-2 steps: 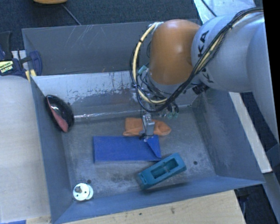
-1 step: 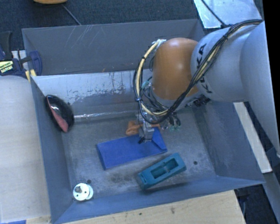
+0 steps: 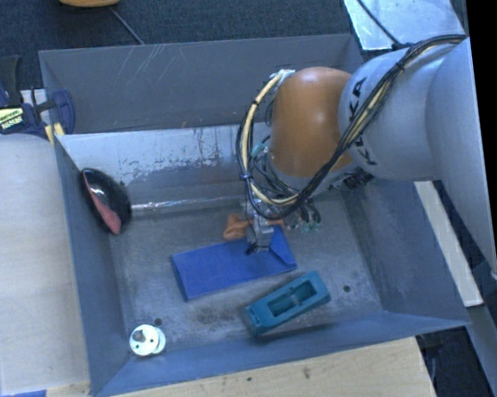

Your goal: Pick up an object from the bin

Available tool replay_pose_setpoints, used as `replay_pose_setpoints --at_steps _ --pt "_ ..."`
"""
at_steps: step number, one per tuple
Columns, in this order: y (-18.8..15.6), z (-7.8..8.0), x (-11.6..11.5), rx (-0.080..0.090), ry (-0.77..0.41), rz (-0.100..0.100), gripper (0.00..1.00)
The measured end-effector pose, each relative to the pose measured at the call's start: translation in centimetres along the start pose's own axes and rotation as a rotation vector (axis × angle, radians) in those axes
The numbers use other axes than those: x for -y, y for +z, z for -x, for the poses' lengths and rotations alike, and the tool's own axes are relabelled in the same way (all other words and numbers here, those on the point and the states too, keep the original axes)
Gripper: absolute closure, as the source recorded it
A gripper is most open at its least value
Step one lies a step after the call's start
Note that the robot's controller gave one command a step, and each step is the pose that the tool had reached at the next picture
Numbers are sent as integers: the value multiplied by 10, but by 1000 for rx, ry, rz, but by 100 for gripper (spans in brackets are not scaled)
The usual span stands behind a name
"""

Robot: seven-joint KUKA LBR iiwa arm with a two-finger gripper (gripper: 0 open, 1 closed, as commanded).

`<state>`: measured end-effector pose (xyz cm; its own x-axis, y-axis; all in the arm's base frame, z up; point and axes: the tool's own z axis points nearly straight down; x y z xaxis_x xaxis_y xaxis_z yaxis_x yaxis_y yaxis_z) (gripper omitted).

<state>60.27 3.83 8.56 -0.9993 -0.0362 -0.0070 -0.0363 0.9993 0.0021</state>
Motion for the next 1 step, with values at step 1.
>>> replay_pose_setpoints --at_steps 1 --pt "-201 17 -11 -5 81 -2 100"
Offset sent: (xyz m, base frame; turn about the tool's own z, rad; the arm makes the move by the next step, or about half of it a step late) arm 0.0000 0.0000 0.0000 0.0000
